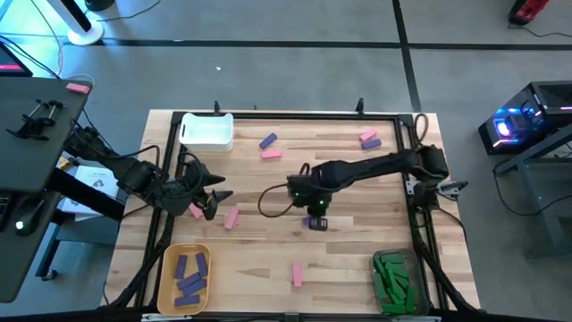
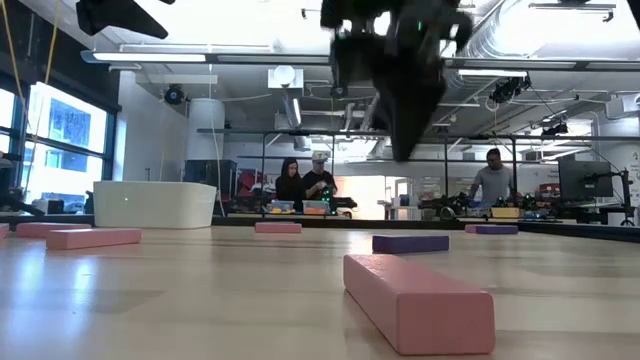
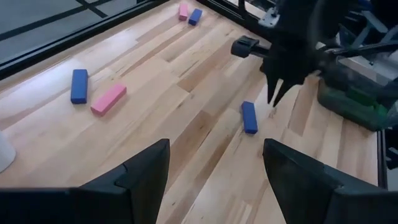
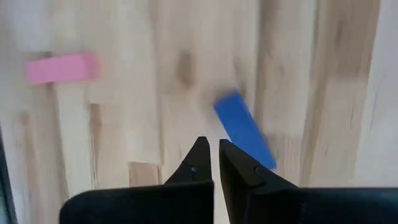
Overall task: Sort blocks
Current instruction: Put the blue wooden block into the yellow bin
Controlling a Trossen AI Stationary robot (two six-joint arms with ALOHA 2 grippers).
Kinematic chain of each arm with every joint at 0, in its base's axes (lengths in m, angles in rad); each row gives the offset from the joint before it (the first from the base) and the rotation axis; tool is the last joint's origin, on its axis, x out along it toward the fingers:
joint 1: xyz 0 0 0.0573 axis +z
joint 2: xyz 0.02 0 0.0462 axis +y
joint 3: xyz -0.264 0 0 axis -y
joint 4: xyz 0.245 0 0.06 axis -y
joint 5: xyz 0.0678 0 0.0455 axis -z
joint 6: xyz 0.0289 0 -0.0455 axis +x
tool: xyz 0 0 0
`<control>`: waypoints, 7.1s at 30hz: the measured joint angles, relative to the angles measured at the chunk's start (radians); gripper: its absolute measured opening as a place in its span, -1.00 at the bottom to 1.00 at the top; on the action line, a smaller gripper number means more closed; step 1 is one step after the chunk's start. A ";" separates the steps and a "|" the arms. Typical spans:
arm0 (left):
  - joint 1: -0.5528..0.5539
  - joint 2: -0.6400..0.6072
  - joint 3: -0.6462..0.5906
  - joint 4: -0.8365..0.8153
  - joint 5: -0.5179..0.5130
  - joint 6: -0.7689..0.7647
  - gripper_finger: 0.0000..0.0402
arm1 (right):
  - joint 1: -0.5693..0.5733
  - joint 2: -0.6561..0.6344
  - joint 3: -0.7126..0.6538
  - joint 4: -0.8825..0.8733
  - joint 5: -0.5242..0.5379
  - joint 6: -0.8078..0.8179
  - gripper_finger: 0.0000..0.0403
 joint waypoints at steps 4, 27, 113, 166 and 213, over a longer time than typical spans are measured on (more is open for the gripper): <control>0.000 0.000 0.000 0.009 0.003 0.013 0.22 | 0.008 0.001 0.020 0.038 0.068 -0.144 -1.00; 0.000 0.000 0.000 0.059 0.005 0.029 0.22 | 0.047 0.194 0.015 0.014 0.179 -0.420 0.39; 0.134 0.404 0.000 0.737 0.320 1.839 -0.64 | -0.089 0.048 0.362 0.152 -0.350 0.083 -0.99; -0.597 0.336 -0.008 -0.014 0.637 -0.729 -0.28 | -0.326 0.006 0.360 -0.077 -0.236 -0.127 0.07; -0.153 0.039 -0.008 -0.075 0.077 -0.405 0.14 | -0.797 -0.556 -0.762 0.397 0.603 0.628 -0.92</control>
